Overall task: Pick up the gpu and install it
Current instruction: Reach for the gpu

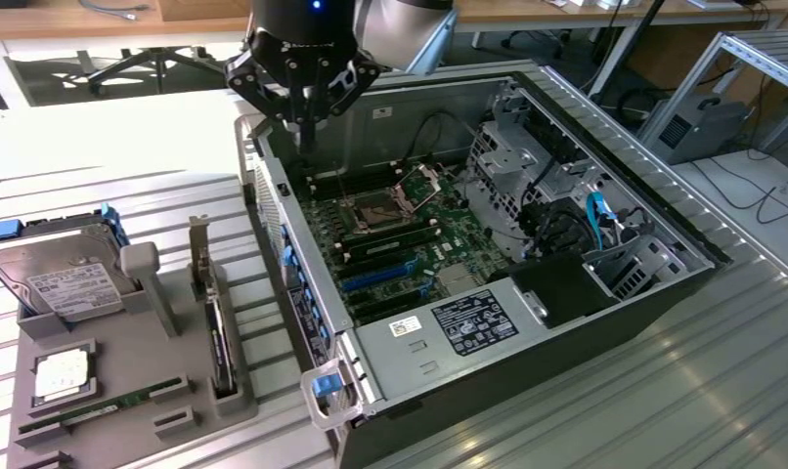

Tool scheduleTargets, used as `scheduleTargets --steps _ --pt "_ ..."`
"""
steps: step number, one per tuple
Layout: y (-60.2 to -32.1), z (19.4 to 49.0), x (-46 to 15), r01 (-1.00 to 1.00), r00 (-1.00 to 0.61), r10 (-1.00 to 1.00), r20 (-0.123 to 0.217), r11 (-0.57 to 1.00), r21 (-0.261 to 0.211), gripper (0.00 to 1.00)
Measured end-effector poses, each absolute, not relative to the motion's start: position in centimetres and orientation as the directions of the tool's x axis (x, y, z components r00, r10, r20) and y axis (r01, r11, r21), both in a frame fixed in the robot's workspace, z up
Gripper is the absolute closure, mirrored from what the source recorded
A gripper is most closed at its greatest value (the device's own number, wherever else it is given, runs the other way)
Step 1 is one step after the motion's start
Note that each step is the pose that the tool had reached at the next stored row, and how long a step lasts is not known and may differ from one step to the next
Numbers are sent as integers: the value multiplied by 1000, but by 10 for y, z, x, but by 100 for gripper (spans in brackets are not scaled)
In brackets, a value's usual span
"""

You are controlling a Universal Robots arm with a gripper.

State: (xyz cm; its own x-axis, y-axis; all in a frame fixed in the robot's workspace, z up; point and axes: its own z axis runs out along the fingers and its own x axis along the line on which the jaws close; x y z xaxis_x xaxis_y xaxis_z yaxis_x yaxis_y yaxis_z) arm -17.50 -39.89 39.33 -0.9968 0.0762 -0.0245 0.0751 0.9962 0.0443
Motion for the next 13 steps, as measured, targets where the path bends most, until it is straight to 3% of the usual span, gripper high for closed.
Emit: scheduleTargets --steps 13 --pt "-399 393 -181 75 -997 76 -24 996 44 89"
